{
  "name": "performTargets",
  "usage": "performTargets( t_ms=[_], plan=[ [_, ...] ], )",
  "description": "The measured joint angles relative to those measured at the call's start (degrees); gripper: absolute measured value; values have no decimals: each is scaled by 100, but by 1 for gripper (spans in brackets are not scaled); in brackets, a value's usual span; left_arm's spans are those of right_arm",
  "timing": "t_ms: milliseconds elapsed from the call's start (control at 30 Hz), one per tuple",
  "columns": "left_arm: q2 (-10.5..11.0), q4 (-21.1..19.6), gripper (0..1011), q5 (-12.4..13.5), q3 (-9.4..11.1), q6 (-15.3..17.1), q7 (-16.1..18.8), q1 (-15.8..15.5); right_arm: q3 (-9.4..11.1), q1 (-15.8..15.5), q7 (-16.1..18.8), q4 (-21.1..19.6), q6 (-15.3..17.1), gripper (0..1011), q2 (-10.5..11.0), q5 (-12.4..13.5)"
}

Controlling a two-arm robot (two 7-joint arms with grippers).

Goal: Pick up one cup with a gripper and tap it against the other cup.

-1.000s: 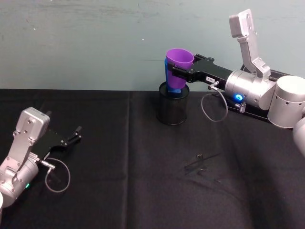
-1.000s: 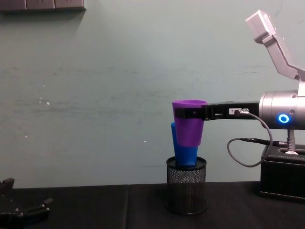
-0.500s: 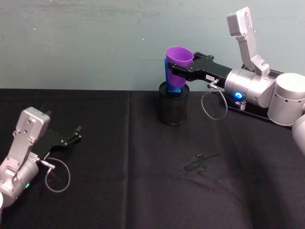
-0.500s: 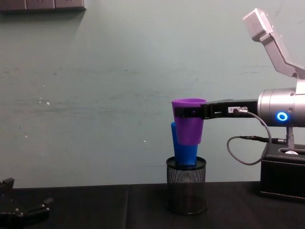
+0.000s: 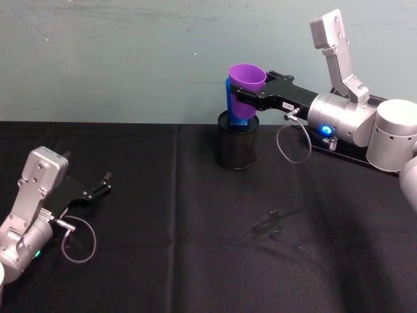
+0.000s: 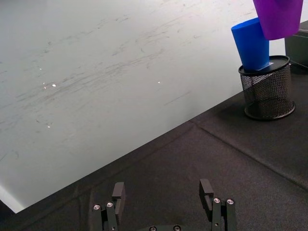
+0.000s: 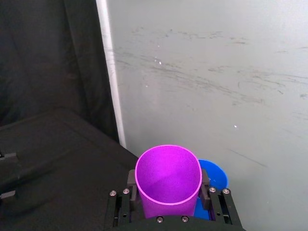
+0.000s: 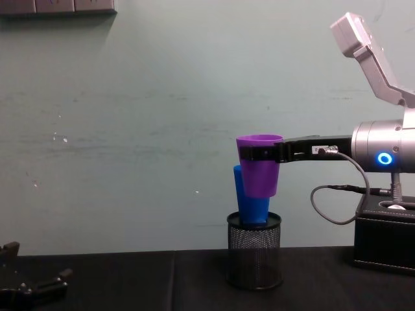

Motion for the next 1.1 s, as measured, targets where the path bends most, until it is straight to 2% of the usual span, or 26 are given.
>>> performTargets(
  t_ms=[333,1100],
  plan=[
    [0,0,1012,0,0,0,1,0,67,-7,95,80,-17,729,-22,61],
    [0,0,1011,0,0,0,0,0,56,-18,74,44,-8,729,-12,52]
  ],
)
